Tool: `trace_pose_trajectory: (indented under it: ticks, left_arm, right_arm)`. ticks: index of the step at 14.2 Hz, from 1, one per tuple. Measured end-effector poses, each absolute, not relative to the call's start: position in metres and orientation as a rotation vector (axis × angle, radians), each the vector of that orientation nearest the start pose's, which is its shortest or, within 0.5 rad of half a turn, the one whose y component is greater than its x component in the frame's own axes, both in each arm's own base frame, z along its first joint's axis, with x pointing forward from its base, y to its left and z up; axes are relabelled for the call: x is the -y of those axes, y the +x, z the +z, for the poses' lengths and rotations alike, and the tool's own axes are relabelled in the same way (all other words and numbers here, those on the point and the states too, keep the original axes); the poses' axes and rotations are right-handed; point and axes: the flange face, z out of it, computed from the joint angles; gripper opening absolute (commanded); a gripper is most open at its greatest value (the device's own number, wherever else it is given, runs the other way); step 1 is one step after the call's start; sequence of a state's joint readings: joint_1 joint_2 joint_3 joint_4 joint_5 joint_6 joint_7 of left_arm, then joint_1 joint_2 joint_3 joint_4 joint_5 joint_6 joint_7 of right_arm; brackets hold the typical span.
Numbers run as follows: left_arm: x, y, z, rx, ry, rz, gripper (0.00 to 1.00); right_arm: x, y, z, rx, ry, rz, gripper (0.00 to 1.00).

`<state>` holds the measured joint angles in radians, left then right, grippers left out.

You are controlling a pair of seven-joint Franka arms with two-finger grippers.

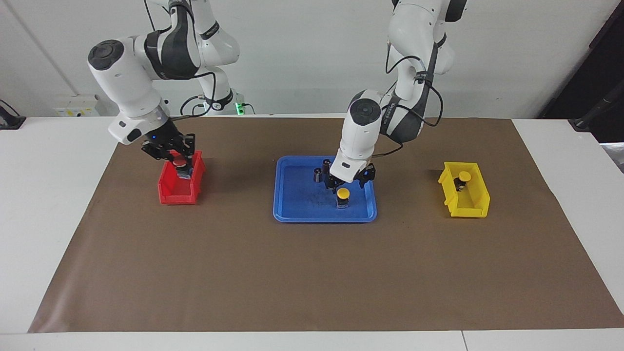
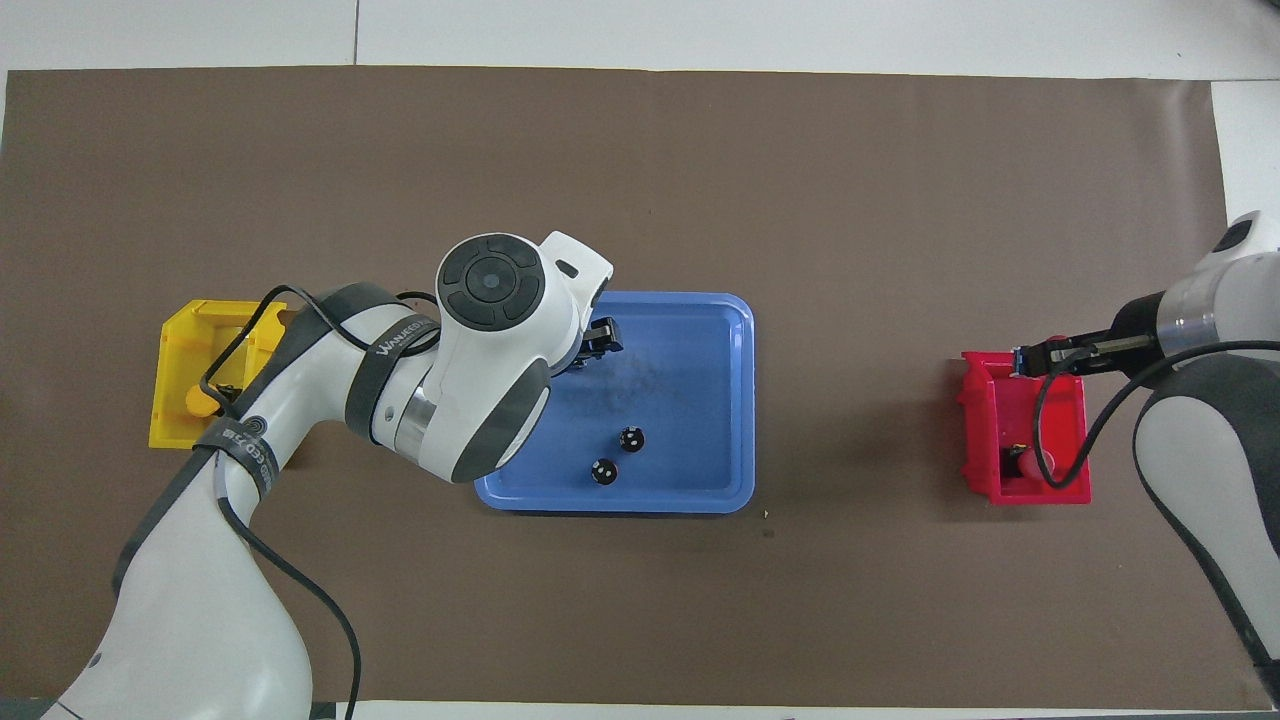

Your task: Sort red and yellow buttons by color

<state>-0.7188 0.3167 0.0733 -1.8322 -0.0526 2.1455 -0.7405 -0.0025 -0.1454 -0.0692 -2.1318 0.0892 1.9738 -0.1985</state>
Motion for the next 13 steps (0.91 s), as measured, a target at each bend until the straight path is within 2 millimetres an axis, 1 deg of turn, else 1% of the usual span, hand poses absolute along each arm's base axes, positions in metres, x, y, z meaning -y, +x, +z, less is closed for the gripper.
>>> trace_pose_trajectory:
  ticks: [1,3,5,6,8,9,11,12,13]
  left_arm:
    - [0.385,0.502,0.359,0.195,-3.152,0.019,0.93]
    - [0.386,0.508,0.362,0.202,-3.158,0.002,0.89]
    - [0.388,0.512,0.365,0.206,-3.164,-0.012,0.82]
    - [0.389,0.514,0.365,0.207,-3.165,-0.015,0.78]
    - [0.389,0.514,0.363,0.207,-3.163,-0.012,0.72]
    - [0.389,0.514,0.362,0.208,-3.162,-0.010,0.70]
    - [0.389,0.515,0.360,0.209,-3.159,-0.007,0.63]
    - [0.388,0.515,0.360,0.210,-3.158,-0.006,0.53]
    - [0.388,0.515,0.359,0.211,-3.157,-0.005,0.40]
  right_arm:
    - [0.043,0.503,0.462,0.147,-3.043,0.004,0.13]
    - [0.052,0.501,0.448,0.154,-3.037,0.002,0.13]
    - [0.053,0.500,0.432,0.171,-3.034,-0.008,0.13]
    - [0.052,0.499,0.424,0.173,-3.032,-0.005,0.13]
    - [0.056,0.496,0.411,0.157,-3.032,-0.003,0.13]
    - [0.059,0.495,0.406,0.149,-3.032,-0.009,0.13]
    - [0.062,0.495,0.398,0.156,-3.029,-0.013,0.13]
    - [0.063,0.495,0.395,0.157,-3.028,-0.014,0.13]
    - [0.063,0.494,0.392,0.156,-3.027,-0.013,0.13]
